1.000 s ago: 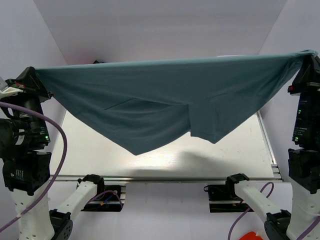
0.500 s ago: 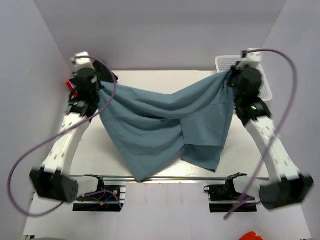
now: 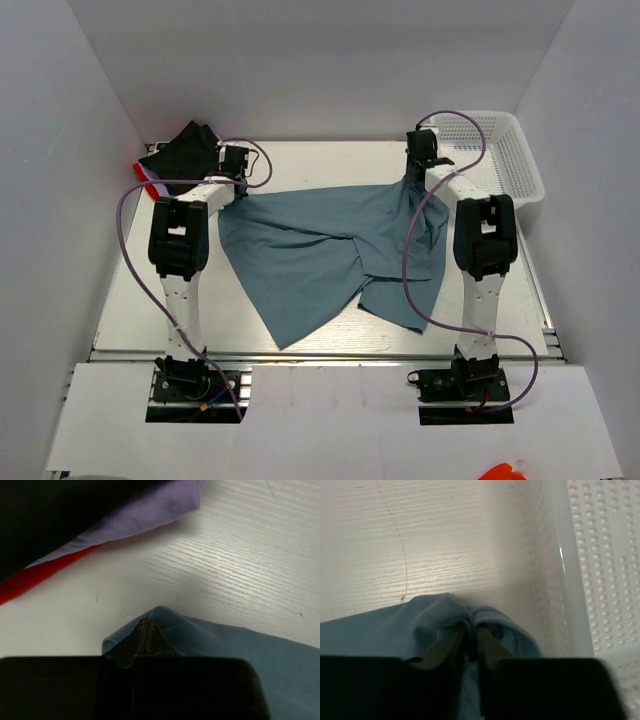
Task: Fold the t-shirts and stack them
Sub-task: Flatten out the tshirt
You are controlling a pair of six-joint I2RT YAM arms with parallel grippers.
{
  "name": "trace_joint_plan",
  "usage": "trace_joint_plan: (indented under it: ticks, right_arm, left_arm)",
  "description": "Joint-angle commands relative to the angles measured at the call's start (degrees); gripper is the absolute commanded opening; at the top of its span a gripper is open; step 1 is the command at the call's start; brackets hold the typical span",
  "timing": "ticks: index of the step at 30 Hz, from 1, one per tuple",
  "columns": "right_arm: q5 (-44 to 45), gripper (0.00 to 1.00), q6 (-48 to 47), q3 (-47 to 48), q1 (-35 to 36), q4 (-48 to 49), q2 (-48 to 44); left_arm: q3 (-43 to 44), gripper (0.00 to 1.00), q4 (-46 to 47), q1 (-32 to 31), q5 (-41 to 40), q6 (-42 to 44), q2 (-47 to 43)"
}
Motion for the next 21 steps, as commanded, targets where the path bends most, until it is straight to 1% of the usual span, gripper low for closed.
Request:
trace_joint_plan:
  ticks: [1,2,3,4,5,6,7,9,10,13,14,16,17,19,20,21]
  right_arm:
    - [2.5,0.25,-0.6,7.7,-0.3,-2.6,1.0]
    - [2.5,0.55,-1.0,8.0,-0.2,-2.6,1.4]
    - [1.5,0.75,-1.5,8.6,-0.3,-2.6,1.4]
    - [1.3,0.85,-1.9,9.1,-0.2,-3.1,1.5]
    - [0.7,0.9,-1.9,9.0,-0.3,-3.5,0.8]
    - [0.3,0.9,-1.9,9.1,-0.1,-3.8,0.2]
    - [-1.8,0.9,-1.9,8.8,-0.1,-4.2,-1.7]
    - [-4.6,0.9,-2.1,8.2,0.0,-5.1,-3.3]
    - [-6.4,0.9,-2.3,7.4,0.2,-5.8,-6.0]
    - [-10.2,0.9,-1.9,5.1,0.1,-7.7,-10.3]
    - [-12.5,0.9,-1.3,2.1,0.2,-8.1,-12.6]
    - [-13.5,0.9,-0.5,-0.9,0.2,-7.8,-16.5]
    - [-14.6,0.9,0.7,-6.0,0.1,-7.4,-20.6]
    - [-15.5,0.9,1.8,-11.0,0.1,-7.2,-23.4]
    - [-16.2,0.9,2.7,-14.5,0.0,-7.2,-27.2]
    - [-16.6,0.9,4.3,-17.7,0.1,-7.3,-28.5]
  left_arm:
    - [4.8,0.0,0.3,0.4,1.8,0.3,-1.9]
    - [5.4,0.01,0.3,0.9,1.8,0.3,-1.3]
    - [6.8,0.34,-0.4,0.9,2.4,0.3,-1.3]
    - [7.8,0.57,-1.3,0.9,2.4,0.3,-1.3]
    - [9.7,0.8,-2.3,0.9,2.4,0.3,-1.3]
    - [10.6,0.97,-3.5,0.9,2.4,0.3,-1.3]
    - [10.6,1.0,-5.5,0.9,2.4,0.3,-2.2]
    - [10.6,1.0,-6.6,0.9,3.0,0.3,-4.1]
    - [10.0,1.0,-7.9,0.9,3.5,-0.2,-6.9]
    - [5.4,1.0,-10.6,0.3,5.7,-2.2,-12.1]
    - [1.3,1.0,-12.1,0.3,6.2,-3.6,-16.4]
    - [-4.0,1.0,-11.6,-0.3,8.3,-4.4,-21.2]
    - [-9.1,1.0,-11.5,-0.9,12.2,-5.7,-25.6]
    - [-14.6,1.0,-11.5,-0.9,14.2,-8.1,-30.3]
    - [-19.9,1.0,-11.5,-0.9,15.6,-9.3,-32.6]
    - [-22.7,1.0,-10.5,-0.9,16.8,-10.5,-34.8]
